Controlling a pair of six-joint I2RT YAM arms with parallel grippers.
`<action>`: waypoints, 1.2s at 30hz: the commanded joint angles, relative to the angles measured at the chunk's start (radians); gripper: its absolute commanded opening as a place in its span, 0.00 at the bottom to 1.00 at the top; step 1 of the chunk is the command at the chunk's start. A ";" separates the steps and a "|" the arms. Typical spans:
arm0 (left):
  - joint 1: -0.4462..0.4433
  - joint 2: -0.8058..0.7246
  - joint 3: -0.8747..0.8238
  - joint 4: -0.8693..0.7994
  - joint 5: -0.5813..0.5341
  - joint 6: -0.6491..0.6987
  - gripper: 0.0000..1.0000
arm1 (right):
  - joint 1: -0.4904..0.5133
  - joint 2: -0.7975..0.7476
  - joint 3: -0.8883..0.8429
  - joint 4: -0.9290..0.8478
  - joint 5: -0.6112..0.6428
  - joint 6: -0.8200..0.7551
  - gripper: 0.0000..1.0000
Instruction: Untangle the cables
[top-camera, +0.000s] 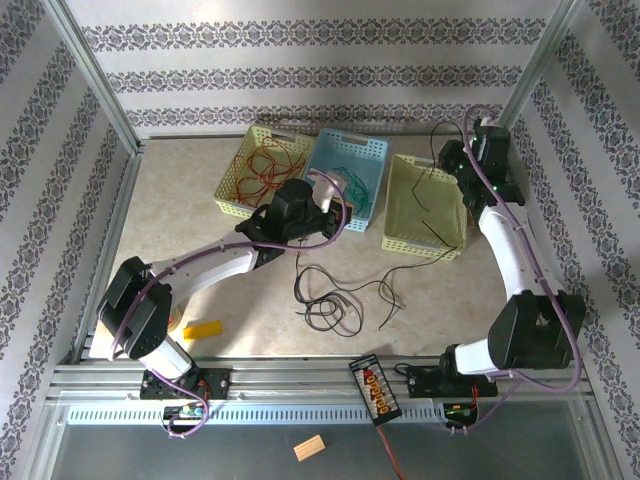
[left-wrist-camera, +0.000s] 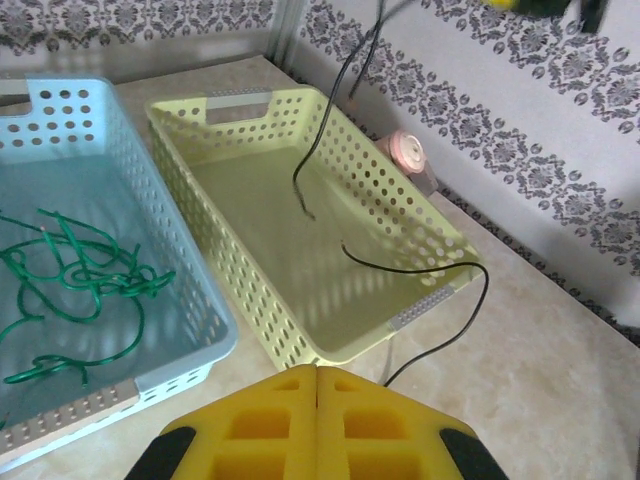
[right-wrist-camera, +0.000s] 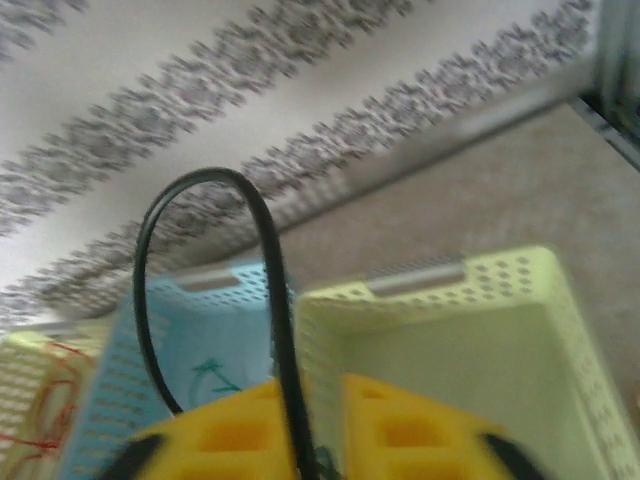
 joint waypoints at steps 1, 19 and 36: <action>-0.014 0.034 0.061 -0.015 0.060 -0.004 0.00 | -0.008 0.014 -0.021 -0.013 0.043 0.047 0.53; -0.017 0.785 1.076 -0.350 0.482 -0.103 0.00 | -0.019 -0.507 -0.387 -0.109 0.144 0.068 0.71; -0.025 0.353 0.418 -0.264 -0.144 -0.100 0.00 | -0.023 -0.608 -0.677 -0.399 -0.104 0.288 0.67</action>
